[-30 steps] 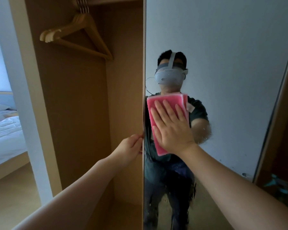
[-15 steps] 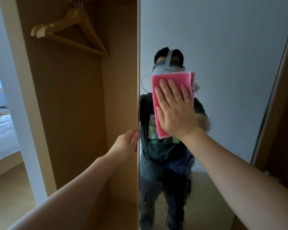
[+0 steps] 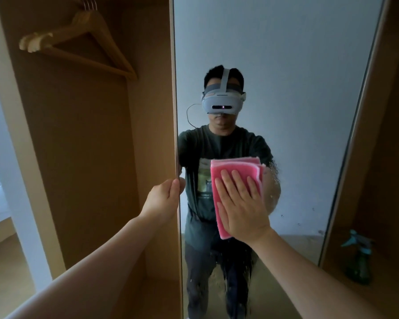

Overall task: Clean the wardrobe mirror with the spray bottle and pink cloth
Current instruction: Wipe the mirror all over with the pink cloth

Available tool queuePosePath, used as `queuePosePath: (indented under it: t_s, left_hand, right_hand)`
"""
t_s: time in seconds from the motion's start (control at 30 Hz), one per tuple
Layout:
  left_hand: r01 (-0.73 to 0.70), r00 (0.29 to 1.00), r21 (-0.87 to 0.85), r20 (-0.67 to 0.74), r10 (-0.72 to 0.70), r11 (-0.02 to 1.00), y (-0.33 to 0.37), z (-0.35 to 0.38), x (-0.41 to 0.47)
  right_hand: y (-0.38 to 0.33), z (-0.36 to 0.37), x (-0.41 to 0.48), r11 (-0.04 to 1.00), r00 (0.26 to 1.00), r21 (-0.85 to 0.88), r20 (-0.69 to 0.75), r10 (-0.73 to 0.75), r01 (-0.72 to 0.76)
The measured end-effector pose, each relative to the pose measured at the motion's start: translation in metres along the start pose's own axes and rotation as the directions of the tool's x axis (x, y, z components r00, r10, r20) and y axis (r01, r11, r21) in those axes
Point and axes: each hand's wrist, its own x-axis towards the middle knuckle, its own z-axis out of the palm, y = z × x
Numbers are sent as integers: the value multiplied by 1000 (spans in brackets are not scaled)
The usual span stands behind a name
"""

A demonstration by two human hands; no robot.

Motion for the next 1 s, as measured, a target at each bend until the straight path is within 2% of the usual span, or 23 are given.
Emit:
queuePosePath:
  t_s: [0.17, 0.57, 0.73, 0.9, 1.0]
  left_hand:
    - [-11, 1000, -9, -11, 11, 1000, 4, 2, -2]
    - [38, 999, 15, -16, -38, 999, 6, 2, -2]
    - [24, 999, 27, -28, -23, 999, 8, 3, -4]
    - [18, 999, 43, -41, -17, 999, 8, 3, -4]
    - [8, 998, 58, -57, -4, 998, 8, 5, -4]
  right_hand:
    - [4, -1, -18, 999, 999, -10, 25, -49, 49]
    - [49, -20, 8, 987, 987, -21, 8, -162, 162]
    - [84, -35, 35, 990, 992, -58, 0, -126, 126]
    - [119, -50, 66, 994, 999, -98, -25, 47, -49]
    - [122, -53, 68, 991, 997, -109, -16, 78, -79]
